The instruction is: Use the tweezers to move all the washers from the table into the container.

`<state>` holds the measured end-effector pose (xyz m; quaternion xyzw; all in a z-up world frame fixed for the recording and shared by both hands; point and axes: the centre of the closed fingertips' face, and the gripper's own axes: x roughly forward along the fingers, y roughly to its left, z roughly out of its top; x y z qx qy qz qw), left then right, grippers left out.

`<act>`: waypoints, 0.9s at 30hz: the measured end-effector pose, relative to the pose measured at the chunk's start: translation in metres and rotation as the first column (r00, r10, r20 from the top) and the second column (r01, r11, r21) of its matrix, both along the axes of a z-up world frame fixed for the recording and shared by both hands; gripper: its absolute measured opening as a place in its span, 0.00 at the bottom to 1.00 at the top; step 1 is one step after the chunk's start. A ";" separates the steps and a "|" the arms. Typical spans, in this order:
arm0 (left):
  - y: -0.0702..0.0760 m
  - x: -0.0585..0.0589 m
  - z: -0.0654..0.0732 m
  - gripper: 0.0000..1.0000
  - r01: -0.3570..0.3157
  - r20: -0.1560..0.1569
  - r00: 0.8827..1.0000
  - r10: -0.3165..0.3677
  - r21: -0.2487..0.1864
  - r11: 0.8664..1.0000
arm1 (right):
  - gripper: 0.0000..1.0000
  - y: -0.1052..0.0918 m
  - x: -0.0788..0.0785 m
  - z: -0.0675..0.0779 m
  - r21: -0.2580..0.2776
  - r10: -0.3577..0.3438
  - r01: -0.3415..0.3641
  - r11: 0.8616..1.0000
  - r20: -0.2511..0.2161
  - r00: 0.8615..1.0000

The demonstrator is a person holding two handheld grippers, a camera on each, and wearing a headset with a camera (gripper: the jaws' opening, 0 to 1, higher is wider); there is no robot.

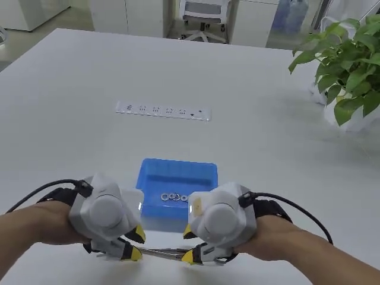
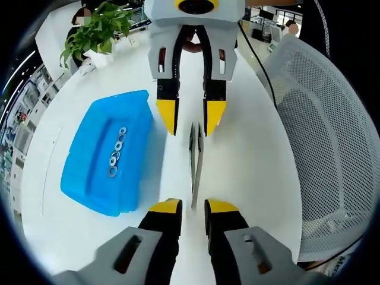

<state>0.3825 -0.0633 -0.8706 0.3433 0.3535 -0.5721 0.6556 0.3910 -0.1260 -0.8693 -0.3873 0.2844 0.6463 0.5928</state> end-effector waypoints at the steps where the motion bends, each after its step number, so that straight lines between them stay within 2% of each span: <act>1: 0.001 0.000 0.002 0.20 -0.009 0.000 1.000 0.009 -0.008 1.000 | 0.26 -0.002 0.002 0.003 0.007 -0.012 0.012 1.000 0.005 1.000; 5: 0.006 0.000 0.016 0.24 -0.055 0.008 0.998 0.055 -0.049 0.997 | 0.28 -0.009 0.007 0.015 0.040 -0.058 0.058 0.998 0.019 0.998; 10: 0.010 0.002 0.032 0.28 -0.108 0.024 0.993 0.111 -0.102 0.989 | 0.34 -0.020 0.014 0.029 0.088 -0.131 0.128 0.988 0.026 0.991; 16: 0.014 0.002 0.052 0.37 -0.187 0.024 0.981 0.195 -0.190 0.964 | 0.44 -0.037 0.021 0.040 0.132 -0.210 0.206 0.970 0.021 0.977; 20: 0.015 -0.001 0.062 0.47 -0.220 0.033 0.972 0.234 -0.237 0.946 | 0.54 -0.052 0.029 0.049 0.186 -0.297 0.289 0.939 0.016 0.955; 21: 0.015 -0.001 0.064 0.50 -0.232 0.037 0.968 0.248 -0.245 0.941 | 0.57 -0.056 0.030 0.050 0.190 -0.308 0.299 0.935 0.018 0.951; 23: 0.016 -0.001 0.067 0.56 -0.252 0.039 0.962 0.271 -0.260 0.932 | 0.61 -0.065 0.033 0.053 0.214 -0.348 0.337 0.917 0.012 0.937; 24: 0.016 -0.001 0.069 0.58 -0.268 0.034 0.957 0.288 -0.277 0.923 | 0.64 -0.070 0.033 0.055 0.229 -0.371 0.361 0.904 0.003 0.929; 27: 0.017 -0.001 0.074 0.65 -0.298 0.031 0.946 0.323 -0.310 0.903 | 0.71 -0.081 0.034 0.059 0.257 -0.412 0.400 0.880 -0.005 0.911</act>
